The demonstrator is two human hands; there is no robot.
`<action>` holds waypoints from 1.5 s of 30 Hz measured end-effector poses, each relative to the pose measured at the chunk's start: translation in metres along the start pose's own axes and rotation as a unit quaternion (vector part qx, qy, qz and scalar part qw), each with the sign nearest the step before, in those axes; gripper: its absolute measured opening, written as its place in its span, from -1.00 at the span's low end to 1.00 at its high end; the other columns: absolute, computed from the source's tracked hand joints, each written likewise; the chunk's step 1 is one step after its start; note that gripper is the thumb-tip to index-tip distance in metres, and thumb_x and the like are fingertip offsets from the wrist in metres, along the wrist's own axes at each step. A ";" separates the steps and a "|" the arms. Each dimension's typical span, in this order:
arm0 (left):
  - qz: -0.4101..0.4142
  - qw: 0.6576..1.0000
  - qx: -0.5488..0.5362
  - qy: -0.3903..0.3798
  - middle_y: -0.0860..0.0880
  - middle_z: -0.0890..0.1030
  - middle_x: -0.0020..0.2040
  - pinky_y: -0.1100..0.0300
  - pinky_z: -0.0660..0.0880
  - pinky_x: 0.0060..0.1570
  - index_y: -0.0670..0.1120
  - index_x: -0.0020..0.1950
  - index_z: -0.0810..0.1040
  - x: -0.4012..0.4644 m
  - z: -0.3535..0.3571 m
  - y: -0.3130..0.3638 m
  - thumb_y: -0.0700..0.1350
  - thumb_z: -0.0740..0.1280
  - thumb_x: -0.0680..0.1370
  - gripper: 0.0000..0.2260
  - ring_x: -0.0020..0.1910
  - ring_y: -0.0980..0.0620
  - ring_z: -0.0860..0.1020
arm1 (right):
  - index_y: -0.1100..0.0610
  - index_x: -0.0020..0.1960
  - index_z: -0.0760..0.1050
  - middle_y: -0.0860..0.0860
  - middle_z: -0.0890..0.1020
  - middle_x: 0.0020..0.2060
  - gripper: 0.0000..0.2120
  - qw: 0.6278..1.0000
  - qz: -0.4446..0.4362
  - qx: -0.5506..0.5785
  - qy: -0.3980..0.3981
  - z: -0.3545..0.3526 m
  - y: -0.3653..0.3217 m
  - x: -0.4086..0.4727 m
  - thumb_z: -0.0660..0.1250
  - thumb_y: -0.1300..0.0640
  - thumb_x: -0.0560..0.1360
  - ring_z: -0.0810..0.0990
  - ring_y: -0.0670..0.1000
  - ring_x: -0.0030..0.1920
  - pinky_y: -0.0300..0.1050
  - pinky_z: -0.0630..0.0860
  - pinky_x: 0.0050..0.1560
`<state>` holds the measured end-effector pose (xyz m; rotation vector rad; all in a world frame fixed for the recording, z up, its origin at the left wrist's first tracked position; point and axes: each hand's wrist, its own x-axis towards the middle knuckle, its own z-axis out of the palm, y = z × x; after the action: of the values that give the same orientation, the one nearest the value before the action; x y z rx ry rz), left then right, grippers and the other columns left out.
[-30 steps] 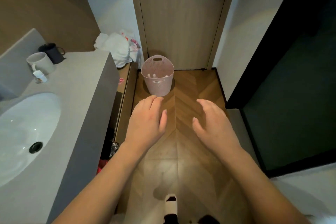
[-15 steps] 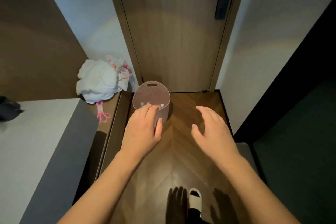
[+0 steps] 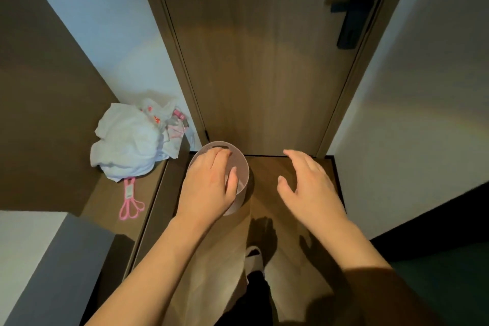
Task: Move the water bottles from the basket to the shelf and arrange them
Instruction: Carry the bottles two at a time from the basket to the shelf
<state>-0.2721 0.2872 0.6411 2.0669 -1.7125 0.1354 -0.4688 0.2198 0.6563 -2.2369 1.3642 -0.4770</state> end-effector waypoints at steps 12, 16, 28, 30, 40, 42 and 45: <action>-0.030 0.999 0.001 -0.023 -0.11 0.57 0.21 0.05 0.49 0.17 -0.14 0.30 0.50 0.224 0.070 -0.051 -0.04 0.28 0.59 -0.68 0.17 -0.08 0.53 | 0.10 0.48 0.31 0.03 0.45 0.39 -0.50 1.000 -0.007 0.016 -0.002 -0.009 0.030 0.236 0.30 0.10 0.57 0.40 -0.01 0.38 -0.25 0.23 0.30; -0.054 0.998 0.011 -0.032 -0.10 0.57 0.17 0.05 0.49 0.12 -0.13 0.29 0.50 0.273 0.099 -0.060 -0.04 0.27 0.59 -0.69 0.12 -0.08 0.54 | 0.16 0.45 0.35 0.09 0.50 0.33 -0.52 0.999 -0.025 0.033 -0.023 -0.001 0.054 0.304 0.33 0.14 0.56 0.45 0.07 0.35 -0.16 0.31 0.33; -0.215 0.974 0.066 -0.007 -0.14 0.56 0.17 0.02 0.49 0.06 -0.14 0.29 0.49 0.373 0.125 -0.078 -0.09 0.34 0.54 -0.67 0.07 -0.13 0.53 | -0.08 0.53 0.17 -0.08 0.29 0.49 -0.47 0.976 -0.131 -0.001 -0.175 0.011 0.053 0.491 0.24 -0.02 0.60 0.27 0.00 0.47 -0.04 0.37 0.35; -0.242 0.967 0.079 -0.004 -0.12 0.55 0.17 0.04 0.48 0.05 -0.13 0.29 0.49 0.372 0.123 -0.089 -0.07 0.34 0.55 -0.67 0.06 -0.11 0.52 | -0.09 0.53 0.16 -0.09 0.29 0.49 -0.46 0.968 -0.162 -0.002 -0.193 0.020 0.040 0.507 0.24 -0.03 0.60 0.27 0.00 0.47 -0.05 0.38 0.34; -0.390 0.914 0.083 0.068 -0.10 0.58 0.11 0.04 0.51 0.00 -0.12 0.23 0.51 0.322 0.113 -0.158 -0.01 0.23 0.56 -0.69 0.02 -0.11 0.55 | 0.02 0.45 0.35 -0.03 0.46 0.38 -0.49 0.917 -0.302 -0.014 -0.260 0.099 -0.035 0.528 0.35 0.06 0.52 0.43 0.02 0.36 -0.17 0.33 0.25; -0.412 0.905 0.084 0.065 -0.10 0.58 0.10 0.04 0.50 -0.02 -0.13 0.21 0.52 0.311 0.118 -0.171 -0.01 0.22 0.55 -0.69 0.00 -0.12 0.56 | 0.02 0.45 0.35 -0.05 0.46 0.38 -0.49 0.901 -0.335 -0.029 -0.276 0.112 -0.043 0.532 0.35 0.06 0.52 0.45 -0.02 0.34 -0.22 0.33 0.22; -0.464 0.882 0.066 0.051 -0.11 0.57 0.07 0.03 0.51 -0.05 -0.13 0.21 0.51 0.300 0.130 -0.182 -0.05 0.29 0.54 -0.72 -0.02 -0.13 0.55 | 0.05 0.43 0.38 -0.02 0.49 0.36 -0.49 0.885 -0.353 -0.024 -0.302 0.134 -0.052 0.540 0.37 0.10 0.50 0.47 0.02 0.33 -0.14 0.40 0.28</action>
<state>-0.0583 -0.0140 0.5801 2.6820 -0.5178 0.0504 -0.1218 -0.2143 0.6006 -2.5650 0.2281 0.0540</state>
